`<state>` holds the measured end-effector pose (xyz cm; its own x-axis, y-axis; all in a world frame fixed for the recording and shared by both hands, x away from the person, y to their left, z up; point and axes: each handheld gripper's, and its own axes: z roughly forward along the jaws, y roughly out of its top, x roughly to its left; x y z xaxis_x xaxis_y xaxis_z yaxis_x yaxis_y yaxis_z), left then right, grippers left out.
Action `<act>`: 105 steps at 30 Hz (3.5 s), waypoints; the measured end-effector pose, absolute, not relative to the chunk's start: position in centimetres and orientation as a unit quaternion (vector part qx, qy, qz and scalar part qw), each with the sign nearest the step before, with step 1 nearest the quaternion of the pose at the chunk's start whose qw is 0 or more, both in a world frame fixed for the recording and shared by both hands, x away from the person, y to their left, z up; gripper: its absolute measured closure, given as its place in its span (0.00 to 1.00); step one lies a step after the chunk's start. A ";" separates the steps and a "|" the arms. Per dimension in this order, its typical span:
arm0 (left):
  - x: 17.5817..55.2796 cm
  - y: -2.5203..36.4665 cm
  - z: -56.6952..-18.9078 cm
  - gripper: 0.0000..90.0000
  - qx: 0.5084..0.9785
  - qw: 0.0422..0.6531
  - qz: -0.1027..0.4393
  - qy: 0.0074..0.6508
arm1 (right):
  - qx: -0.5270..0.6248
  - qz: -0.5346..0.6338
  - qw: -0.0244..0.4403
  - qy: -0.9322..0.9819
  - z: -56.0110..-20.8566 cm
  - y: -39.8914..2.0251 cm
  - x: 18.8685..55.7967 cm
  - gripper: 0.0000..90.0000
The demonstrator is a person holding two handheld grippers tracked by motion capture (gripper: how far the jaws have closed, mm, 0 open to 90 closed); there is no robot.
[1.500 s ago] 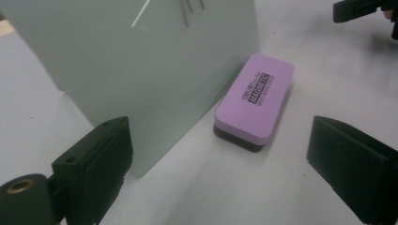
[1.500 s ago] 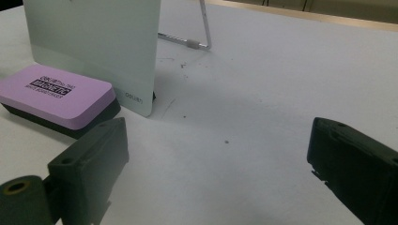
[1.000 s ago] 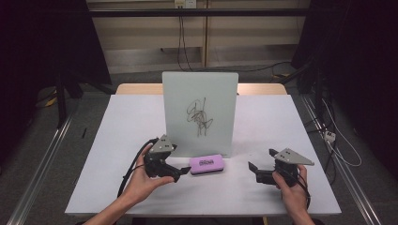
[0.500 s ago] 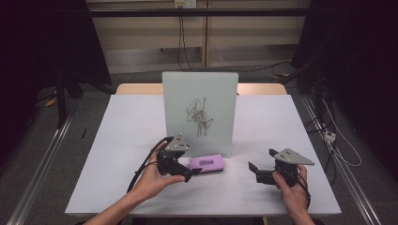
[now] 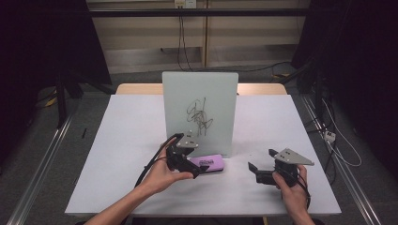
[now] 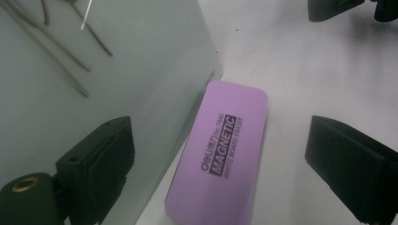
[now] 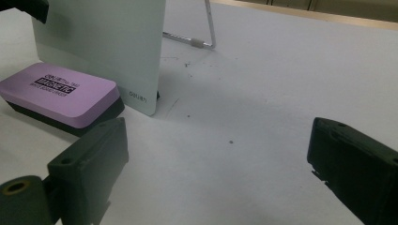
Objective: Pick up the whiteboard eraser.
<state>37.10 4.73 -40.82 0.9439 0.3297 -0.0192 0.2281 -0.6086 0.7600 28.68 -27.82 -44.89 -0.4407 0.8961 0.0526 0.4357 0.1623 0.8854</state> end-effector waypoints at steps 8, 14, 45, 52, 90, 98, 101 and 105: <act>37.6 3.6 -40.2 0.14 0.910 0.391 0.065 0.123 | 0.463 0.451 0.255 0.719 -44.9 -27.8 28.7 0.07; 38.4 2.8 -40.7 0.18 0.916 0.379 0.053 0.122 | 0.465 0.450 0.253 0.719 -44.9 -27.8 28.7 0.07; 38.9 1.5 -42.5 0.35 0.946 0.313 0.013 0.083 | 0.463 0.448 0.249 0.723 -45.0 -27.8 28.6 0.07; 38.7 1.1 -42.9 0.37 0.951 0.300 0.012 0.070 | 0.462 0.449 0.249 0.723 -45.0 -27.7 28.6 0.06; 39.0 1.4 -42.8 0.44 0.948 0.309 0.013 0.078 | 0.462 0.448 0.248 0.725 -45.0 -27.7 28.6 0.06; 39.1 2.2 -42.0 0.45 0.943 0.323 0.009 0.086 | 0.464 0.447 0.247 0.724 -45.0 -27.7 28.6 0.06; 39.0 2.8 -41.5 0.45 0.937 0.337 0.010 0.088 | 0.466 0.449 0.247 0.722 -45.0 -27.7 28.7 0.06; 39.1 3.6 -40.9 0.45 0.934 0.347 0.009 0.088 | 0.469 0.446 0.246 0.722 -45.1 -27.6 29.0 0.06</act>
